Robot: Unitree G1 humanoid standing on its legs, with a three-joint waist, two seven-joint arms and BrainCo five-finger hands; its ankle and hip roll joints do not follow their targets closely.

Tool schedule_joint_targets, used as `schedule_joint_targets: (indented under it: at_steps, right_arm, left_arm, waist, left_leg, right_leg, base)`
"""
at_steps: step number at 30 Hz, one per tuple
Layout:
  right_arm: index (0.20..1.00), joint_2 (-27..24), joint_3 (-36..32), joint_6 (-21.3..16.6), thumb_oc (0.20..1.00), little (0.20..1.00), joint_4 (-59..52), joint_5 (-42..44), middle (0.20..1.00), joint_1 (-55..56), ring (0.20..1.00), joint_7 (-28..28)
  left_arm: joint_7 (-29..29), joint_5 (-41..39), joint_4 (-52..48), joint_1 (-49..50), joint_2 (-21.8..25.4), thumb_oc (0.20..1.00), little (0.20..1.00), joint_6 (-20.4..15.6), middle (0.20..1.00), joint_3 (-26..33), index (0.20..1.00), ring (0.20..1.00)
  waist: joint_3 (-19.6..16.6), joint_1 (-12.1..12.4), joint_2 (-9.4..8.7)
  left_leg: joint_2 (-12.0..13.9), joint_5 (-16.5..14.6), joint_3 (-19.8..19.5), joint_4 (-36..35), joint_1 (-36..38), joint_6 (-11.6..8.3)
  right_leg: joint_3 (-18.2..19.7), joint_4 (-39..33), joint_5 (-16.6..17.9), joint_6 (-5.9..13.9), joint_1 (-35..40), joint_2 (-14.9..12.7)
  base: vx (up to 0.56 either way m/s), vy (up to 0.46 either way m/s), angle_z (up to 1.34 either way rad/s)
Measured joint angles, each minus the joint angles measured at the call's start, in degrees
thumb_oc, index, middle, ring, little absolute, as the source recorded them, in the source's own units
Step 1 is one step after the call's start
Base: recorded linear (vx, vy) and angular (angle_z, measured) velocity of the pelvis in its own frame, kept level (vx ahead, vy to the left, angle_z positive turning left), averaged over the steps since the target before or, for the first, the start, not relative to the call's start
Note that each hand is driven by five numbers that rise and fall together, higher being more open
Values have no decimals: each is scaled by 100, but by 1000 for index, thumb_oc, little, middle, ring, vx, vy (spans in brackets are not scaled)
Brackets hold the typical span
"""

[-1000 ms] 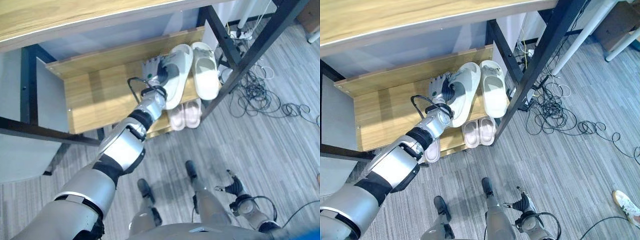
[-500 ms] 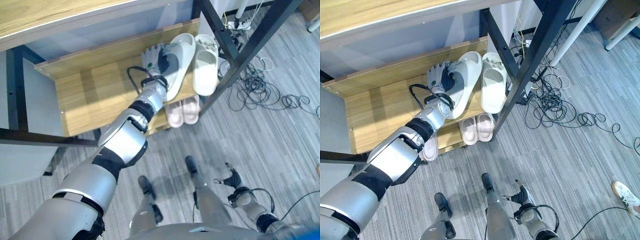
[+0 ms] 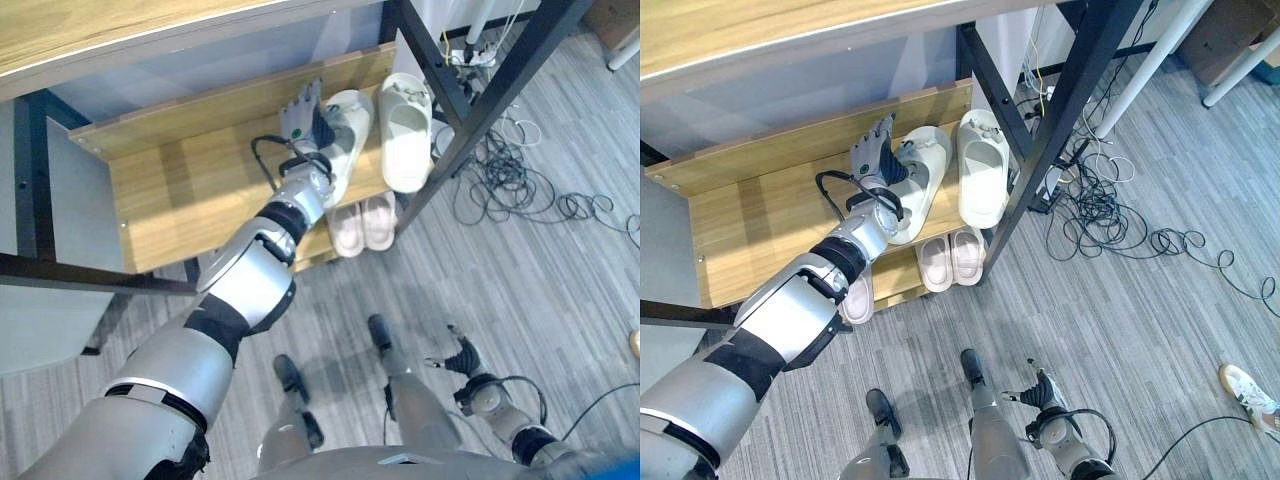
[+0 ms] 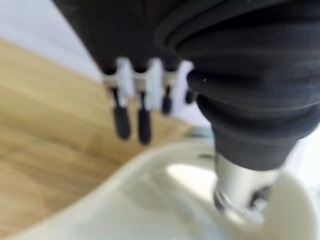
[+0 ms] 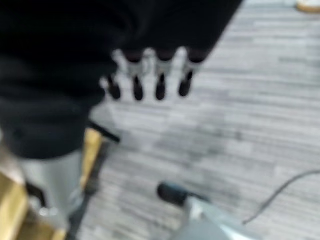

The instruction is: Arrange the slippers neatly on the shoe rack.

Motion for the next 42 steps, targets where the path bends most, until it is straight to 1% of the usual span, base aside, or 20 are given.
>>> schedule_joint_targets:
  at_steps: [4,5,8,11,13,15,16,19,21,25,28,31,32,33,35,38,40,41,42]
  right_arm:
    - [1000,15,-5,19,1000,1000,89,0,1000,43,1000,5]
    - [1000,34,-33,34,1000,1000,175,0,1000,43,1000,5]
    - [1000,66,-55,60,1000,1000,246,3,1000,43,1000,11]
    - [1000,63,-132,75,1000,1000,249,22,1000,29,1000,13]
    - [1000,61,-188,132,1000,1000,273,58,1000,18,1000,13]
    - [1000,85,-247,183,1000,1000,379,71,1000,-48,1000,9]
    - [1000,87,-250,186,1000,1000,393,80,1000,-46,1000,9]
    - [1000,98,-250,226,1000,1000,485,134,1000,-28,1000,8]
    - [1000,98,-266,264,1000,1000,486,220,1000,-36,1000,6]
    - [1000,94,-296,314,1000,1000,486,254,1000,-65,1000,-3]
    - [1000,95,-308,336,1000,1000,488,282,1000,-140,1000,-10]
    - [1000,99,-308,388,1000,1000,490,284,1000,-188,1000,-10]
    - [1000,99,-308,399,1000,1000,489,284,1000,-232,1000,-11]
    - [1000,101,-314,433,1000,1000,486,285,1000,-272,1000,-11]
    - [1000,107,-375,507,1000,1000,483,292,1000,-318,1000,-12]
    - [1000,103,-420,592,1000,1000,460,298,1000,-420,1000,-16]
    - [1000,110,-412,628,1000,1000,396,302,1000,-417,1000,-14]
    - [1000,106,-416,673,1000,1000,353,340,1000,-428,1000,-11]
    - [1000,101,-422,710,1000,1000,358,355,1000,-437,1000,-8]
  left_arm:
    - [-83,-236,0,1,-1,1000,1000,-94,1000,-2,1000,1000]
    - [-82,-399,-2,0,-11,1000,1000,-137,1000,-2,1000,1000]
    - [-85,-458,-42,17,-42,1000,1000,-142,1000,-2,1000,1000]
    - [-84,-469,-155,92,-35,1000,1000,-232,1000,3,1000,1000]
    - [-84,-553,-392,472,-46,1000,1000,-324,1000,74,1000,1000]
    - [-88,-733,-590,1069,-103,1000,1000,-378,1000,439,1000,1000]
    - [-88,-848,-575,1289,-90,1000,1000,-355,1000,489,1000,1000]
    - [-91,-959,-592,1668,-77,1000,1000,-410,1000,531,1000,1000]
    - [-94,-1067,-595,1678,-78,1000,1000,-450,1000,617,1000,1000]
    - [-116,-1130,-599,1672,-92,1000,1000,-538,1000,635,1000,1000]
    - [-131,-1356,-641,1666,-147,1000,1000,-613,1000,686,1000,1000]
    - [-117,-1577,-835,1745,-192,1000,1000,-681,1000,762,1000,1000]
    - [-124,-1748,-1056,1860,-199,1000,1000,-781,1000,881,1000,1000]
    - [-168,-1989,-1162,1885,-206,1000,1000,-868,1000,876,1000,1000]
    - [-377,-2354,-1395,1926,-180,1000,1000,-940,1000,890,1000,1000]
    - [-707,-3161,-2383,2405,-146,1000,1000,-1200,1000,956,1000,1000]
    - [-865,-3539,-2827,2654,-133,1000,1000,-1279,1000,959,1000,1000]
    - [-1071,-3991,-3316,2967,-31,1000,1000,-1396,1000,856,1000,1000]
    - [-1188,-4115,-3470,3108,5,1000,1000,-1435,1000,807,1000,1000]
  waist:
    - [-261,21,9]
    - [-317,52,37]
    - [-347,119,84]
    - [-387,206,165]
    - [-401,301,280]
    - [-370,432,378]
    - [-335,452,433]
    - [-302,536,467]
    - [-236,567,456]
    - [-116,556,454]
    - [25,566,455]
    - [45,578,457]
    - [54,578,461]
    - [66,589,459]
    - [77,607,474]
    - [119,613,542]
    - [127,618,557]
    - [136,606,574]
    - [149,612,588]
  left_leg:
    - [-2,6,-5,-20,7,1]
    - [-14,9,-6,-20,9,4]
    - [-29,18,-12,-20,10,15]
    - [-49,29,-23,-19,29,28]
    - [-55,28,-76,-21,94,27]
    - [-64,27,-135,-22,82,26]
    - [-65,39,-206,-22,37,7]
    - [-73,47,-234,-21,24,11]
    - [-80,57,-251,-21,21,21]
    - [-77,58,-276,-21,59,22]
    - [-72,54,-290,-22,126,16]
    - [-77,53,-292,-22,128,16]
    - [-80,52,-291,-22,139,16]
    - [-82,52,-293,-22,156,16]
    - [-90,51,-303,-22,178,17]
    - [-118,52,-308,-21,190,20]
    - [-120,53,-307,-21,200,20]
    - [-118,53,-304,-21,227,20]
    - [-116,52,-304,-22,257,20]
  right_leg:
    - [1,10,-22,26,3,-4]
    - [0,10,-21,25,7,-15]
    - [-4,8,-20,24,13,-31]
    - [-9,8,2,-3,42,-49]
    - [-60,-16,-26,24,148,-65]
    - [-104,-42,-35,15,180,-80]
    - [-166,-42,-37,13,179,-84]
    - [-188,-45,-38,9,179,-93]
    - [-208,-44,-36,8,188,-100]
    - [-234,-44,-34,9,244,-99]
    - [-247,-47,-59,21,314,-99]
    - [-247,-48,-62,20,317,-103]
    - [-247,-48,-64,22,326,-107]
    - [-249,-49,-69,29,346,-108]
    - [-262,-49,-74,35,377,-118]
    - [-271,-48,-76,40,399,-144]
    - [-272,-47,-73,38,407,-144]
    - [-272,-47,-51,11,431,-142]
    - [-273,-48,-53,14,462,-141]
  base:
    - [0,0,0]
    - [0,0,0]
    - [0,0,0]
    - [-2,1,1]
    - [-28,7,11]
    - [-31,4,17]
    - [-25,6,19]
    - [-14,6,7]
    - [-4,1,3]
    - [-5,0,2]
    - [0,0,0]
    - [0,0,0]
    - [0,0,0]
    - [0,0,0]
    - [-2,6,2]
    - [-3,1,2]
    - [0,0,0]
    - [0,0,0]
    - [0,0,0]
